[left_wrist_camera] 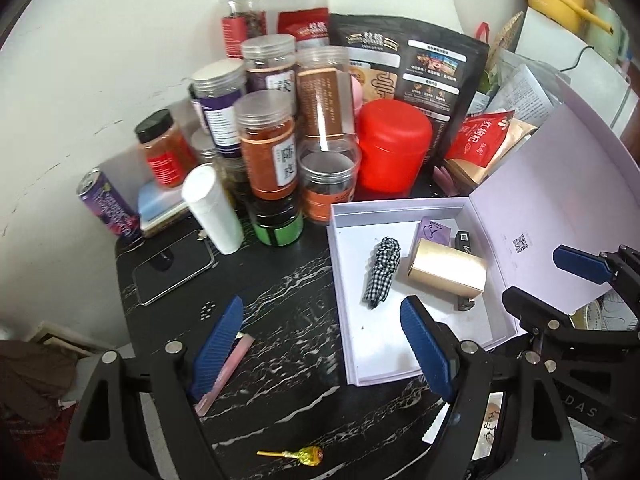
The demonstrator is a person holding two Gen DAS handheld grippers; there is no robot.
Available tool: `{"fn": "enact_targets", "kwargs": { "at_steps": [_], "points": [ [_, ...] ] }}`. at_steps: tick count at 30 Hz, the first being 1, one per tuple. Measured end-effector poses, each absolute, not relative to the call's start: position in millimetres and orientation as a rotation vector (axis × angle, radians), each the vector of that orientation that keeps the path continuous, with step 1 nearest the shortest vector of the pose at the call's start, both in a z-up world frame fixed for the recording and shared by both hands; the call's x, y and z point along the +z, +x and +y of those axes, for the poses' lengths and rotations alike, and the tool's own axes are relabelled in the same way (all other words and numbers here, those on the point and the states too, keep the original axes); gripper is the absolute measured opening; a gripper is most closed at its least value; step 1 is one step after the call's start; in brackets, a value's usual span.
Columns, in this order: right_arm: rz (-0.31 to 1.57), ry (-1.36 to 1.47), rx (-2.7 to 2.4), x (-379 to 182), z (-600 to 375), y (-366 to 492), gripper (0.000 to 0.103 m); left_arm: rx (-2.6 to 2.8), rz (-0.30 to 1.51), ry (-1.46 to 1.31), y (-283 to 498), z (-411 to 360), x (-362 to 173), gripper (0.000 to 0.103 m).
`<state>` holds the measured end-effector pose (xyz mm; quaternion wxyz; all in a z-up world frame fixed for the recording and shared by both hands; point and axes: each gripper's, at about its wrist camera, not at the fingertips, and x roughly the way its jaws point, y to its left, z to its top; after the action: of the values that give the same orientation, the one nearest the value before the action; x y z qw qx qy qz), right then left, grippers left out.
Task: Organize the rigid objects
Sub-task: 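Move both tools back from the gift box toward the table items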
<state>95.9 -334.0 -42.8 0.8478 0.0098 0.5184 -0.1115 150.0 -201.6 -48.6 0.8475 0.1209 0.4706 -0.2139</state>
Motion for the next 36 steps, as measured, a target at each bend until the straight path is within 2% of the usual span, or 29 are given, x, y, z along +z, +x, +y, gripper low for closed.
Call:
{"fn": "enact_targets", "kwargs": {
  "at_steps": [15, 36],
  "points": [
    [1.057, 0.002, -0.168, -20.9, -292.7, 75.2, 0.076, -0.369, 0.95, 0.227, 120.3, -140.0, -22.9, 0.081],
    [1.071, -0.026, -0.027, -30.8, -225.2, 53.3, 0.076, -0.268, 0.972, 0.145, 80.5, -56.4, -28.6, 0.081]
  ]
}}
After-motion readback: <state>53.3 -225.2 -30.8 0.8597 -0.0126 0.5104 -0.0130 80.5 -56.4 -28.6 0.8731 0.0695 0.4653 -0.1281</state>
